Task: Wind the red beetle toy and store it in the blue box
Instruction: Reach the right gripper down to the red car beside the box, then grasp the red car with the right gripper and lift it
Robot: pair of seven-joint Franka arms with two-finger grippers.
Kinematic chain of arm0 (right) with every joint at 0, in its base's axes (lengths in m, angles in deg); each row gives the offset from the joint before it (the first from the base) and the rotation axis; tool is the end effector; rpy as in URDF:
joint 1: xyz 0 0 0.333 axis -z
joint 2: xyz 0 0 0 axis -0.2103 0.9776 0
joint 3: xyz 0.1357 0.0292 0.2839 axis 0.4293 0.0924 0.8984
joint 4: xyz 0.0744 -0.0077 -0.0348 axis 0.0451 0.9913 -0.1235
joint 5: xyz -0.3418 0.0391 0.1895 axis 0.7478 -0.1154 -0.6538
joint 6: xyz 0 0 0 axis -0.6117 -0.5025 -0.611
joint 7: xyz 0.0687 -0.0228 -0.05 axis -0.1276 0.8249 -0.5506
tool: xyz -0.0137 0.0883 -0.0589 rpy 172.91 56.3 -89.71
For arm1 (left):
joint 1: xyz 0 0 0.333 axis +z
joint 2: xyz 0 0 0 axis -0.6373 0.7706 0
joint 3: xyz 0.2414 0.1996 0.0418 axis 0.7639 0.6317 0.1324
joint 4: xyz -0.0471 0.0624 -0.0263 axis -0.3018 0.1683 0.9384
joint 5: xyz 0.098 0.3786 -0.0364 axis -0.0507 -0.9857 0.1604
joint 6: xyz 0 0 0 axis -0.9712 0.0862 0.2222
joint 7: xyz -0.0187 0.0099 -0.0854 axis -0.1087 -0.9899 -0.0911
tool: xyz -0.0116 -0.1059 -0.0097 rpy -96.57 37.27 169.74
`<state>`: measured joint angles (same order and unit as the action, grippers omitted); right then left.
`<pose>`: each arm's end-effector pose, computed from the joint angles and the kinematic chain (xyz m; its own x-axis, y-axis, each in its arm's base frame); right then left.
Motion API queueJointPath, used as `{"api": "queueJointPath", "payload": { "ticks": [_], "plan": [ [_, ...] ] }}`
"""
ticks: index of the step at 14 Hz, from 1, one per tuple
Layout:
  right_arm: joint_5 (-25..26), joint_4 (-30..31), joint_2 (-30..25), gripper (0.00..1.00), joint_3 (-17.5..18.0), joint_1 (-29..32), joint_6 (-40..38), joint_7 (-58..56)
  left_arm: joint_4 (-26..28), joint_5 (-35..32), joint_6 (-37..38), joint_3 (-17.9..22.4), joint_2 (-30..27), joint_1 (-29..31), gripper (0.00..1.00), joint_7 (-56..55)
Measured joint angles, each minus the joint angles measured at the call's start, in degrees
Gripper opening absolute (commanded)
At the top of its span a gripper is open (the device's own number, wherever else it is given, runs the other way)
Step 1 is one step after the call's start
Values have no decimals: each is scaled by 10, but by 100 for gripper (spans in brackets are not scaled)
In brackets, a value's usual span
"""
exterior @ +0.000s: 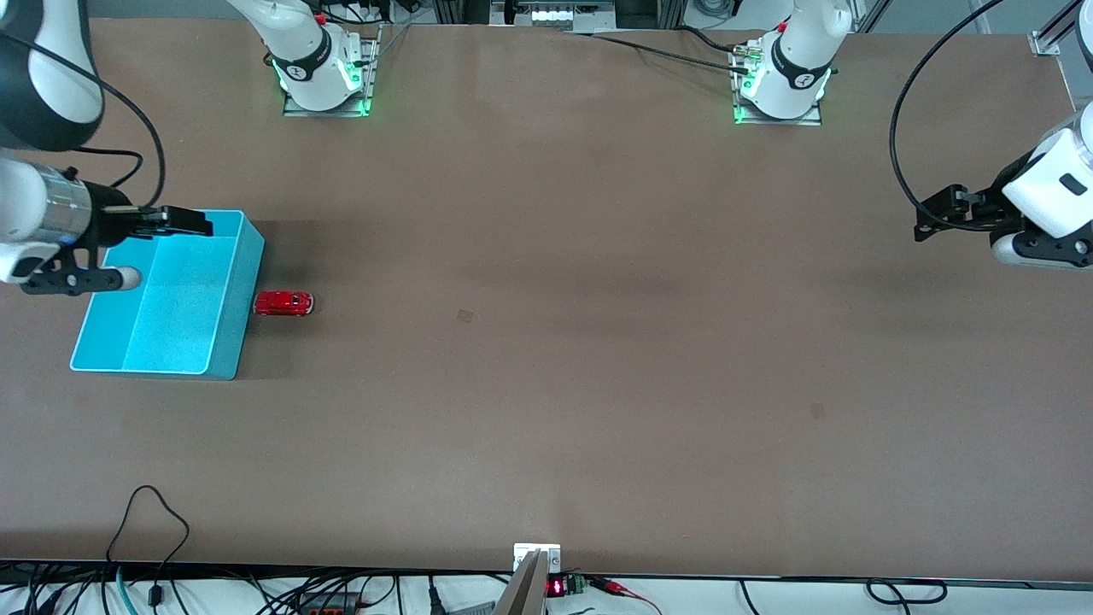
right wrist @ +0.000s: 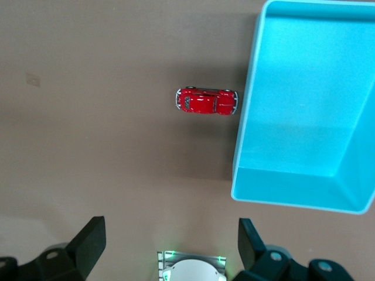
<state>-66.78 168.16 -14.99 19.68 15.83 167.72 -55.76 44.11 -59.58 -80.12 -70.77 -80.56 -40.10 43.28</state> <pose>0.5848 0.0011 0.4772 0.9514 0.0690 -0.3001 0.0431 -0.9948 -0.0919 0.5689 0.0005 0.5783 0.9976 -0.0653 -0.0214 -0.0656 -0.9978 -0.0104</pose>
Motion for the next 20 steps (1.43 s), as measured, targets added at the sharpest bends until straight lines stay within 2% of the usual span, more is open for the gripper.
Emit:
{"api": "queueJointPath", "payload": {
  "ticks": [4, 6, 8, 12, 14, 17, 20],
  "plan": [
    [0, 136, -19, 100, 25, -2, 154, -34, 32, 3, -20, 19, -14, -9, 100, -5],
    [1, 218, -41, 100, 42, -1, 242, -131, 32, 3, -22, 19, -15, -16, 100, -12],
    [2, 274, -48, 100, 43, 9, 302, -278, 31, 3, -22, 19, -15, -20, 100, -22],
    [8, 302, -22, 100, 43, 33, 369, -554, 30, 3, -22, 18, -16, -21, 100, -25],
    [39, 315, -6, 100, 44, 34, 411, -605, 30, 3, -22, 17, -16, -23, 100, -26],
    [87, 358, 7, 100, 58, 33, 495, -621, 30, 3, -18, 17, -16, -25, 100, -28],
    [97, 376, 27, 100, 60, 33, 557, -688, 29, 3, -18, 17, -16, -25, 100, -28]
  ]
}}
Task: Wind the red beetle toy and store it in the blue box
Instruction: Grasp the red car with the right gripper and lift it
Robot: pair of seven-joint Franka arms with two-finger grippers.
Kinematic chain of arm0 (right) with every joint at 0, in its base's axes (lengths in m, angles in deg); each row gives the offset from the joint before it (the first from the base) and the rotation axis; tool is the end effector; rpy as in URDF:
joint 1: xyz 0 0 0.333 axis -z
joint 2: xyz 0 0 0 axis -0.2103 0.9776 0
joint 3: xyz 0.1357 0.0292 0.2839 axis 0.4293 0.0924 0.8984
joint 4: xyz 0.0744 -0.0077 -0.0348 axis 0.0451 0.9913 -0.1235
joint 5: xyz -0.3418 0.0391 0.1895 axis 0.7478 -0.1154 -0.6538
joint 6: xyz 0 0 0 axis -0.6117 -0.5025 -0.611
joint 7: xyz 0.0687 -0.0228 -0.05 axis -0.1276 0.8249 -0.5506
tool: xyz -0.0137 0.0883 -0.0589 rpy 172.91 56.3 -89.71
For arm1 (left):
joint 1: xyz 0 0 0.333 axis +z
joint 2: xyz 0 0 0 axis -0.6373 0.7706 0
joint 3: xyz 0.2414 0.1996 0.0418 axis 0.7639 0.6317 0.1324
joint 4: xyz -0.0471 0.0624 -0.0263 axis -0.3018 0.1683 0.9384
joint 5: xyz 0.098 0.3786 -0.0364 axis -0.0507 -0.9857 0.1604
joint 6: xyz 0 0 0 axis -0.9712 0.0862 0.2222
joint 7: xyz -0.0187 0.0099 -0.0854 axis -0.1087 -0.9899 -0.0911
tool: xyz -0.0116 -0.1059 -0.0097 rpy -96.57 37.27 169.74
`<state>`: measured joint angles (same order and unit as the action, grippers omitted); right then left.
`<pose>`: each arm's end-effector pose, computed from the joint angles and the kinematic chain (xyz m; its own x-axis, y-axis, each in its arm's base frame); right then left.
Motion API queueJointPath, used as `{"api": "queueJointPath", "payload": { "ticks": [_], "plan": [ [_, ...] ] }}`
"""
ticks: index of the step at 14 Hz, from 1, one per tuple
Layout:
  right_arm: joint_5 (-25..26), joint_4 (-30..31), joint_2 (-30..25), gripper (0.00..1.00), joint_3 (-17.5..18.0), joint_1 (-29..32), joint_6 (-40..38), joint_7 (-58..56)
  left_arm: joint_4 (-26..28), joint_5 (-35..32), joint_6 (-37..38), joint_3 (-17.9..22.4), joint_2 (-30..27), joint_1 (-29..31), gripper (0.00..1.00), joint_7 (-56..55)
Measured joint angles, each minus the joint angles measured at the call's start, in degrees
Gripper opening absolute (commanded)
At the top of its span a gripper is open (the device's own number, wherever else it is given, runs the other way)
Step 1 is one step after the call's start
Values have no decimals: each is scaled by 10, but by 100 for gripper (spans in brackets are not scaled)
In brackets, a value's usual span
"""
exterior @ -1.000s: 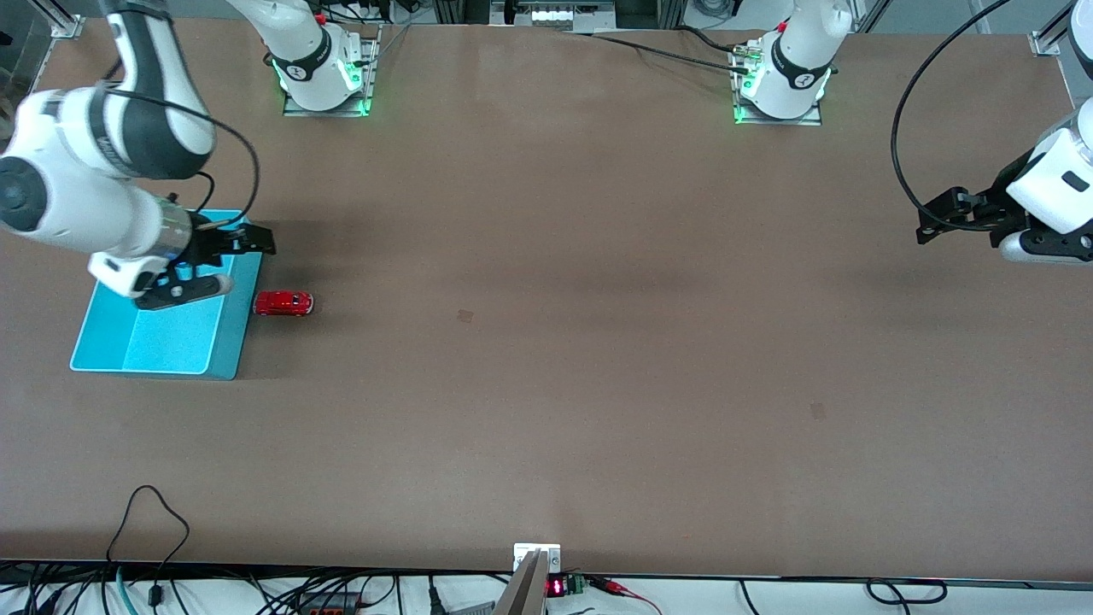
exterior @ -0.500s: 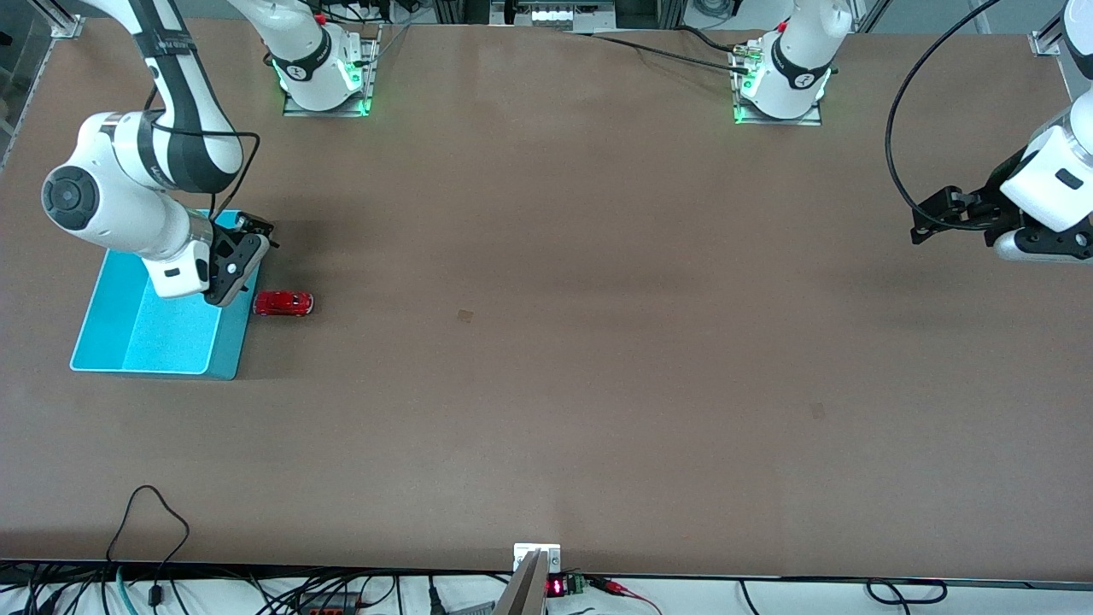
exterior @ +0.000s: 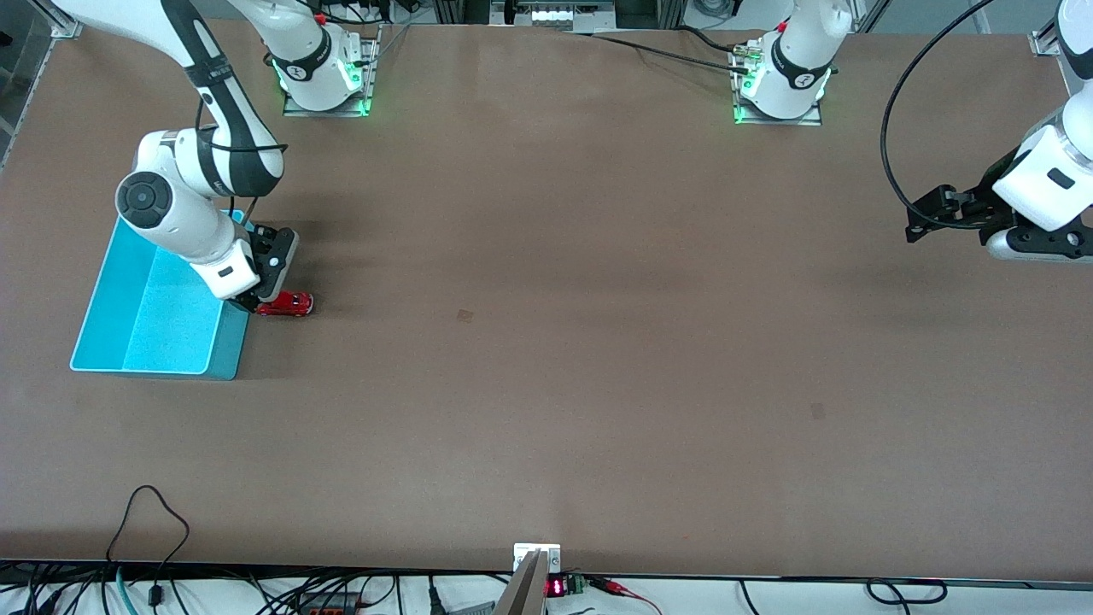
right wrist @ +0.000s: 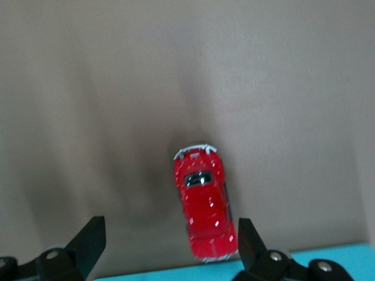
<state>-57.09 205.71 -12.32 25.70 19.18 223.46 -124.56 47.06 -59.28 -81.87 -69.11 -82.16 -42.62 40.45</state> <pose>0.5239 0.0231 0.2417 0.1748 0.9841 -0.0323 0.9840 -0.1758 -0.0282 0.5617 -0.0085 0.5722 0.9994 -0.0307 -0.0138 -0.0308 -0.9995 -0.0062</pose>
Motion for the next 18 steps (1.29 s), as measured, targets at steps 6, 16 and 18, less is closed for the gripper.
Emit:
{"api": "queueJointPath", "payload": {
  "ticks": [6, 16, 18],
  "plan": [
    [0, 1, 45, 100, -2, 7, 73, -93, 0, 0, 2, 0, 0, 0, 100, 0],
    [0, 0, 62, 0, -3, 19, 92, -117, 0, 0, 3, 0, 0, 0, 100, 0],
    [0, -2, 60, 0, -3, 20, 94, -116, 0, 0, 3, 0, 0, 0, 100, -1]
  ]
}}
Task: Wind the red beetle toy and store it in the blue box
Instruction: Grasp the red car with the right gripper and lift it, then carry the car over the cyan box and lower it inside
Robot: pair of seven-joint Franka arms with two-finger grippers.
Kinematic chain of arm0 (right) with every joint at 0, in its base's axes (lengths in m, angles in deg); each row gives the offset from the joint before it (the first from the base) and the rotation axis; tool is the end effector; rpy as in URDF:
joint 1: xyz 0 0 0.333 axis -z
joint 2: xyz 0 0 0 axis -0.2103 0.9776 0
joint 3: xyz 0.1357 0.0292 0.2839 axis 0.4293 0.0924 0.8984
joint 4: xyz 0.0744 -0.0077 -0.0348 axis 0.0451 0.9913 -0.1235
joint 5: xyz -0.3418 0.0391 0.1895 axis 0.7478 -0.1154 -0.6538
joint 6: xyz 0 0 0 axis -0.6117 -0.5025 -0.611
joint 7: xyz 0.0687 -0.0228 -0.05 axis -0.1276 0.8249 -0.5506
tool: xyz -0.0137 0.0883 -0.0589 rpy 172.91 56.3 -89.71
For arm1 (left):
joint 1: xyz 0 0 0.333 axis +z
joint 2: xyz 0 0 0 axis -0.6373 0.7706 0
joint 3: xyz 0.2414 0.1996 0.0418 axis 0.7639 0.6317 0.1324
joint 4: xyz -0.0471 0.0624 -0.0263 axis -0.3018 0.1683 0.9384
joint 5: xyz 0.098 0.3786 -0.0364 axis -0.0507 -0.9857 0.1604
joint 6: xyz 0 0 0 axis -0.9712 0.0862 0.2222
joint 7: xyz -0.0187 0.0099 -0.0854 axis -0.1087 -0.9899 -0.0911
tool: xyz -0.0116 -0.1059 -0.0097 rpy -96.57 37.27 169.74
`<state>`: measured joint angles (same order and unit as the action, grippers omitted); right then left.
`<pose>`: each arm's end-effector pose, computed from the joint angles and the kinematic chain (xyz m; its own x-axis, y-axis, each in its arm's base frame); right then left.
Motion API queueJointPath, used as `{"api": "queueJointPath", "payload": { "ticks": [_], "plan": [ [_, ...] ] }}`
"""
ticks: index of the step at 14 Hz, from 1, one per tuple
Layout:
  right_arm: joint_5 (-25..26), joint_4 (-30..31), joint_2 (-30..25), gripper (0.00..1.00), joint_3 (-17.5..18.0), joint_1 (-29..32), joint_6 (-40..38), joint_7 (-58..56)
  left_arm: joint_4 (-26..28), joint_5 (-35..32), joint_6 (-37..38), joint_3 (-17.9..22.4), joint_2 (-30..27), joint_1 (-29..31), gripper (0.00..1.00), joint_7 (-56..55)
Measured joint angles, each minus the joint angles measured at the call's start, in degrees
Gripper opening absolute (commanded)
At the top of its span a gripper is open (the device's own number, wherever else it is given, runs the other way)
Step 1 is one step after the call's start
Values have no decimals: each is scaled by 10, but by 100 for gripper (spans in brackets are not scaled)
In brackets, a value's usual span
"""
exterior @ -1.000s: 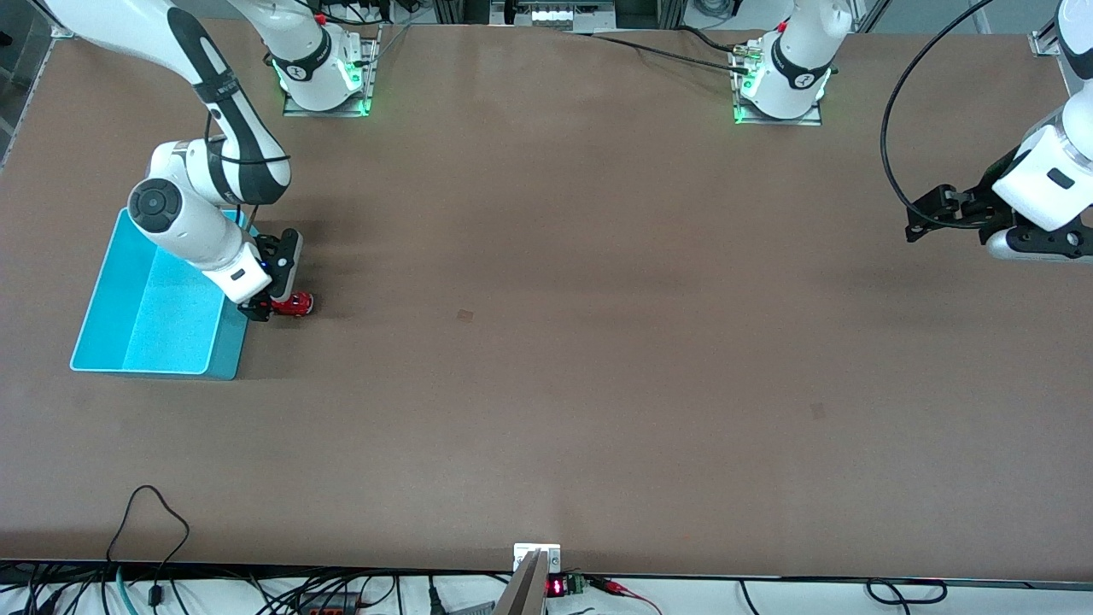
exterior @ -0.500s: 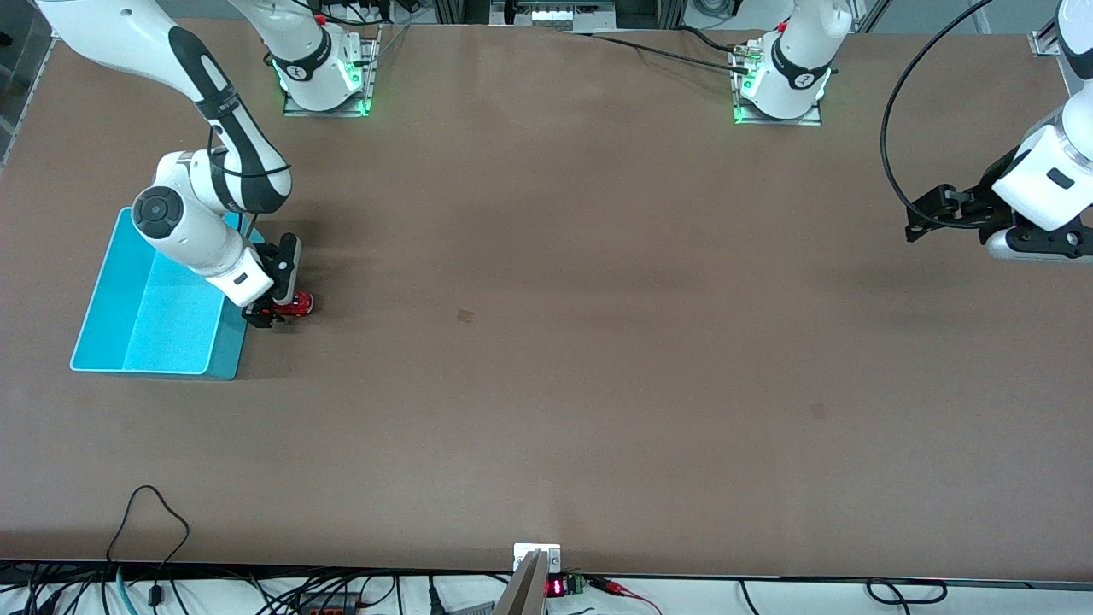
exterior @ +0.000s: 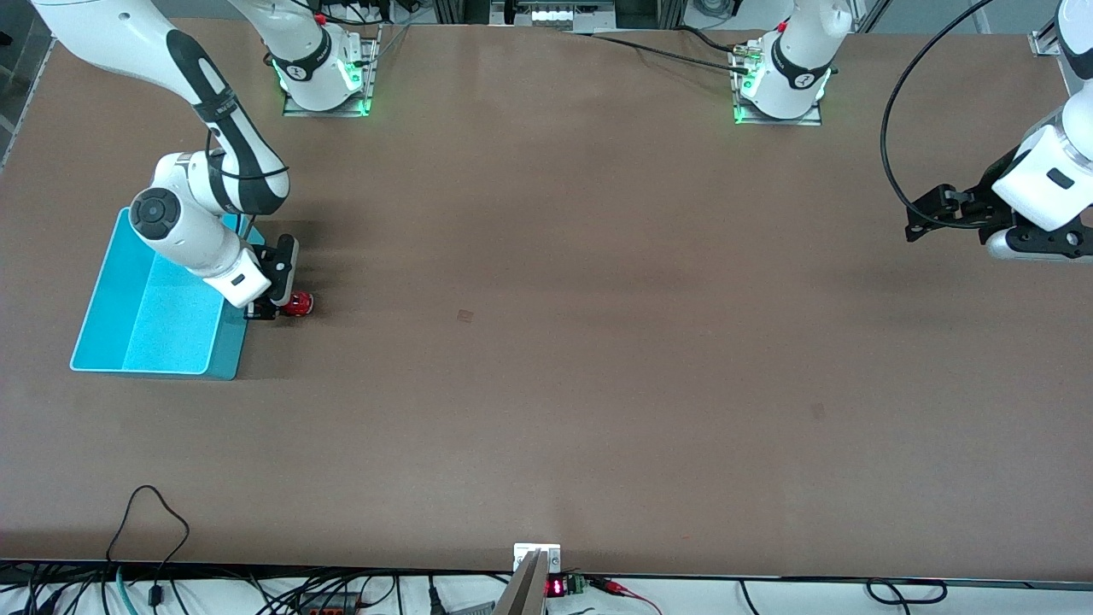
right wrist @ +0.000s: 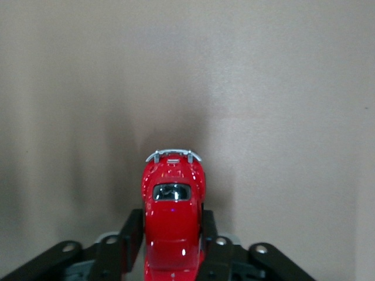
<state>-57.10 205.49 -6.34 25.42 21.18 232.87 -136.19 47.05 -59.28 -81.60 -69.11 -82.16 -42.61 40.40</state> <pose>0.5320 0.0056 0.2030 0.0117 0.9999 0.0041 0.9995 -0.0118 0.0297 0.5612 -0.0084 0.5718 0.9994 -0.0297 -0.0183 -0.0298 -0.9995 -0.0061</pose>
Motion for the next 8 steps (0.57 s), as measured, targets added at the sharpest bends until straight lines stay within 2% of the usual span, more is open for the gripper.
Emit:
{"api": "queueJointPath", "payload": {
  "ticks": [3, 4, 8],
  "plan": [
    [-1, -14, -14, 0, 1, 1, -7, 43, 0, 0, 0, 0, 0, 0, 100, 0],
    [-4, -24, -24, 0, 5, 1, -33, 81, 0, 0, 0, 0, 0, 0, 100, 0],
    [-19, -121, -79, 0, 27, -1, -221, 217, 0, 0, 0, 0, 0, 0, 100, 0]
  ]
}}
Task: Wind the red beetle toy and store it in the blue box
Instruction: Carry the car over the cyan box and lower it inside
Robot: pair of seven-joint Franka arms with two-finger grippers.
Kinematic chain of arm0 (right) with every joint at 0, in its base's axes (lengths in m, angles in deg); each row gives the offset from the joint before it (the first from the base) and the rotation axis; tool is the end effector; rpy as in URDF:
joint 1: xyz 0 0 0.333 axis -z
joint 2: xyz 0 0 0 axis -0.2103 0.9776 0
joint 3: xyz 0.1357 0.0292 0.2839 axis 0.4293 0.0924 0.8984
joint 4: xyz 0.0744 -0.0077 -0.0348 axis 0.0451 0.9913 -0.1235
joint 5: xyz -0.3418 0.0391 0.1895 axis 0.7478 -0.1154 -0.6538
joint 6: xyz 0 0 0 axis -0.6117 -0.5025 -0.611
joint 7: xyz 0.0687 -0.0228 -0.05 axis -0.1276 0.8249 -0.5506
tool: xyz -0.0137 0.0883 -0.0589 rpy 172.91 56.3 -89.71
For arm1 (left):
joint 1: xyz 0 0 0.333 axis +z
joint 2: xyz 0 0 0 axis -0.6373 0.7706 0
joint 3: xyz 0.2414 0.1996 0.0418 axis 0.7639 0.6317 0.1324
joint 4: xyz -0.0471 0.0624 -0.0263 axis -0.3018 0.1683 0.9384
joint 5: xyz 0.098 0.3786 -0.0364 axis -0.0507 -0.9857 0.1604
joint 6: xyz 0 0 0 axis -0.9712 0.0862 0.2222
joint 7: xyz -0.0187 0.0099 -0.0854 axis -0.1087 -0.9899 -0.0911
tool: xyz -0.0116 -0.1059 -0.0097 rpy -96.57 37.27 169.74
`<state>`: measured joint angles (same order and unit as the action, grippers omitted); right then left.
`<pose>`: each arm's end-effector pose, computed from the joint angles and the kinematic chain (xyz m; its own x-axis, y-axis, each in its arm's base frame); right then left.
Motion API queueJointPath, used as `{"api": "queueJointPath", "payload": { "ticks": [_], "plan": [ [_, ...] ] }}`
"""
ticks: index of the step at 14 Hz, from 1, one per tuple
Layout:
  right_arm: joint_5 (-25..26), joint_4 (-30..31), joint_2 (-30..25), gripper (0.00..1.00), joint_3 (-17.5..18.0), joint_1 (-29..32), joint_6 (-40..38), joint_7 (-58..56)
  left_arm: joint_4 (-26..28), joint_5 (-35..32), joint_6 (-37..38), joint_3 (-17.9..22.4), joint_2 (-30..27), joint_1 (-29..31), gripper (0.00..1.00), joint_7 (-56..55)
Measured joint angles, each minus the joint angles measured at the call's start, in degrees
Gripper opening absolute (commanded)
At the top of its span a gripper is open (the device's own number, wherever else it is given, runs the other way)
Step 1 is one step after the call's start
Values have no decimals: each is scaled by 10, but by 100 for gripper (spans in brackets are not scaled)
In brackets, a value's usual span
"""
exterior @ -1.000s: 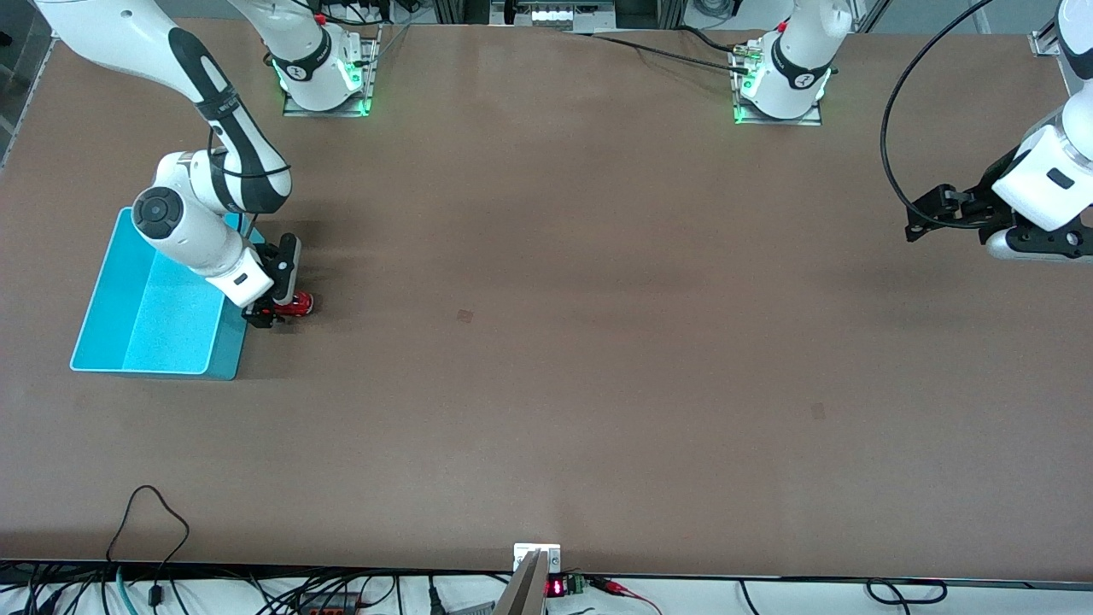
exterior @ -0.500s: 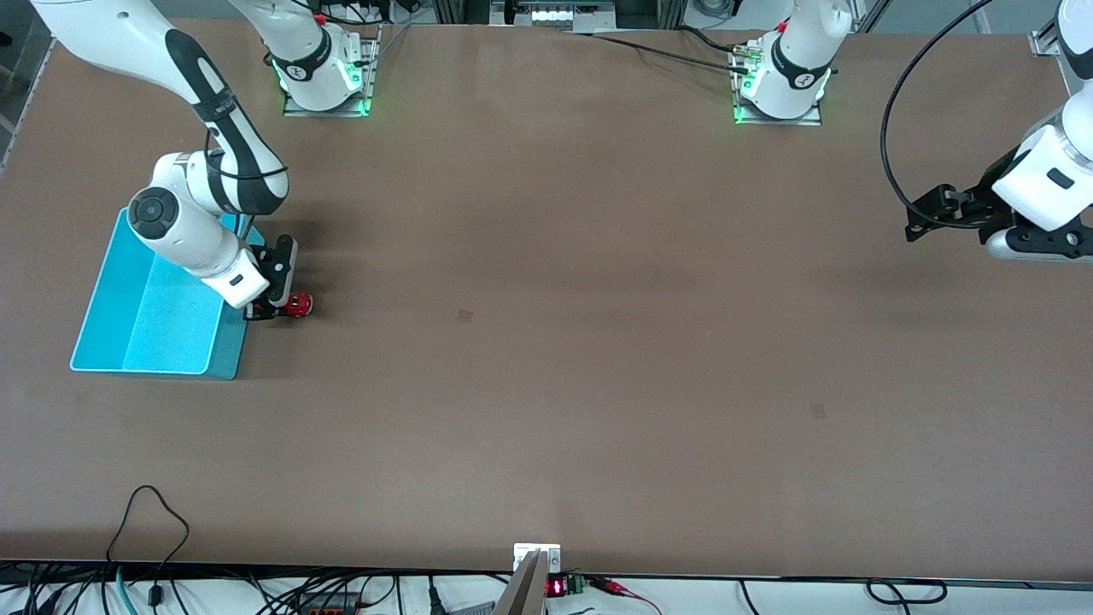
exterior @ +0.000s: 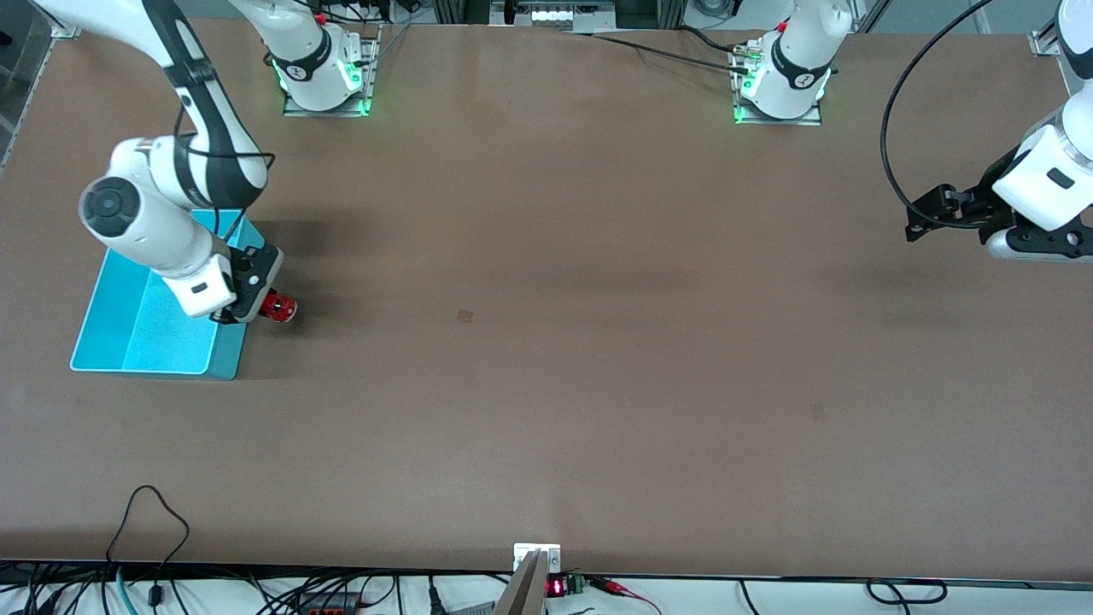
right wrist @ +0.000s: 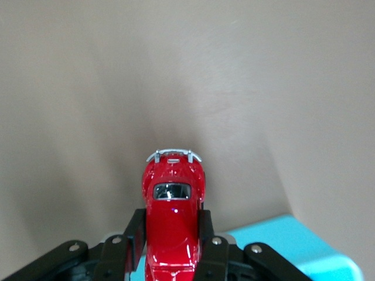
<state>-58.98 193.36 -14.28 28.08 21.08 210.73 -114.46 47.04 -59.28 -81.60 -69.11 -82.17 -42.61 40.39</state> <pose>0.5747 0.0241 0.3288 0.3736 0.9274 -0.0167 0.9276 -0.3737 -0.0003 0.5612 -0.0084 0.5720 0.9994 -0.0295 -0.0180 -0.0296 -0.9995 -0.0061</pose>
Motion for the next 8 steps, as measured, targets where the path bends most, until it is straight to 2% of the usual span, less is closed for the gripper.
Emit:
{"api": "queueJointPath", "payload": {
  "ticks": [2, 4, 8],
  "plan": [
    [-15, -30, -21, 0, -2, 3, -41, 33, 0, 0, 0, 0, 0, 0, 100, 0],
    [-19, -35, -39, 0, -19, 8, -53, 74, 0, 0, 0, 0, 0, 0, 100, 0],
    [-22, -33, -44, 0, -113, 23, -86, 183, 0, 0, 0, 0, 0, 0, 100, 0]
  ]
}}
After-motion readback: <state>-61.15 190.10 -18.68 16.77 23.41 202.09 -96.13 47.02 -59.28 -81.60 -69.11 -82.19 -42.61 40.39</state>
